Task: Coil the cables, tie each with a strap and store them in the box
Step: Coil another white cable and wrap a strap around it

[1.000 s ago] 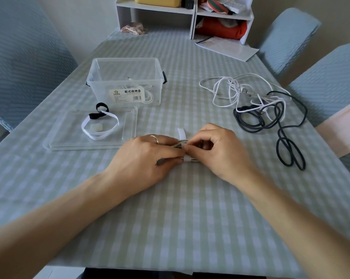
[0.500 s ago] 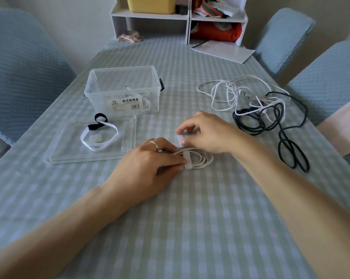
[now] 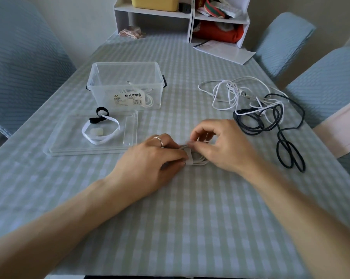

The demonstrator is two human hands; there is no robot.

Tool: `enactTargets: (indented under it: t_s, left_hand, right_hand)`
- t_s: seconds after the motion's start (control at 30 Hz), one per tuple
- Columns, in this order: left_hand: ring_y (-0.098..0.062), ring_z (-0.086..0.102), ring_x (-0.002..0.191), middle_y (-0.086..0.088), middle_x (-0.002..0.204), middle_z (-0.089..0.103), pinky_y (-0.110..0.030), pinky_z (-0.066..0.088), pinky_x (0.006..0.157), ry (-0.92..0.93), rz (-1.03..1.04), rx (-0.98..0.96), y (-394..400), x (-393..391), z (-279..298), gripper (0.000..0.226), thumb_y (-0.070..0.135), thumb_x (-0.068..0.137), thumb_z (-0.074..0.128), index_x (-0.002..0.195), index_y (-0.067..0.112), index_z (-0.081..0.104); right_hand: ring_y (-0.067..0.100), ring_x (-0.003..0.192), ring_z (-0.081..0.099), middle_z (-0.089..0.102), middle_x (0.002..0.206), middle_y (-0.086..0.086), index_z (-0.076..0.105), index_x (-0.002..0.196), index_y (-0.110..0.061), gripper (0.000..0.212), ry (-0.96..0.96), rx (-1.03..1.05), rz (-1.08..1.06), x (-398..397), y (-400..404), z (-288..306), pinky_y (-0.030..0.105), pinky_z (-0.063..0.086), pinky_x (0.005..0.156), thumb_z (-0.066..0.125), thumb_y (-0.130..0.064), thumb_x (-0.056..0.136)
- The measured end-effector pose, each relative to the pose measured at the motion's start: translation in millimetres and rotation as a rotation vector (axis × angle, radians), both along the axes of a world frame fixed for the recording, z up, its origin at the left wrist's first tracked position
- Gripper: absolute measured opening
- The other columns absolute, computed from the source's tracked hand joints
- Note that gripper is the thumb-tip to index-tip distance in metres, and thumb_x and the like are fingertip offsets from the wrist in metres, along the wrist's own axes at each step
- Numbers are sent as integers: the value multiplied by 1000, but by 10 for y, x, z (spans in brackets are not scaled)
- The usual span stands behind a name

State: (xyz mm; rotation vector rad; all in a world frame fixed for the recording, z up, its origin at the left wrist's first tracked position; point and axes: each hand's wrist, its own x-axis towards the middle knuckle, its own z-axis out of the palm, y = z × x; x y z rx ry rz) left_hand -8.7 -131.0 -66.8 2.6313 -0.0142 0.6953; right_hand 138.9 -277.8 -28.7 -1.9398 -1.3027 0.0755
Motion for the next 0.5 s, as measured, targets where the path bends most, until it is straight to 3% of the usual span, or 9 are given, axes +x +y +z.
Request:
enactTargets:
  t_s: [0.13, 0.3, 0.5]
  left_hand:
    - [-12, 64, 95, 13, 105, 63, -39, 57, 64, 8, -1, -30, -26, -8, -13, 22, 45, 91, 56, 105, 39, 71]
    - [-11, 64, 90, 13, 103, 63, -40, 57, 61, -2, 7, -65, -81, -28, 27, 24, 50, 91, 50, 108, 42, 65]
    - [-10, 63, 80, 13, 96, 62, -30, 51, 53, 1, 86, 17, -124, -46, 65, 30, 46, 89, 46, 91, 35, 74]
  right_hand:
    - [10, 77, 60, 67, 79, -6, 75, 80, -14, 5, -165, 47, 68, -51, -177, -113, 24, 48, 73, 76, -9, 78]
    - [14, 75, 56, 67, 78, -5, 76, 80, -12, 2, -288, 90, 54, -162, -220, -180, 24, 46, 69, 75, -10, 80]
    - [17, 74, 56, 65, 77, -5, 74, 78, -11, 7, -399, 67, -5, -309, -277, -203, 32, 47, 64, 69, -12, 83]
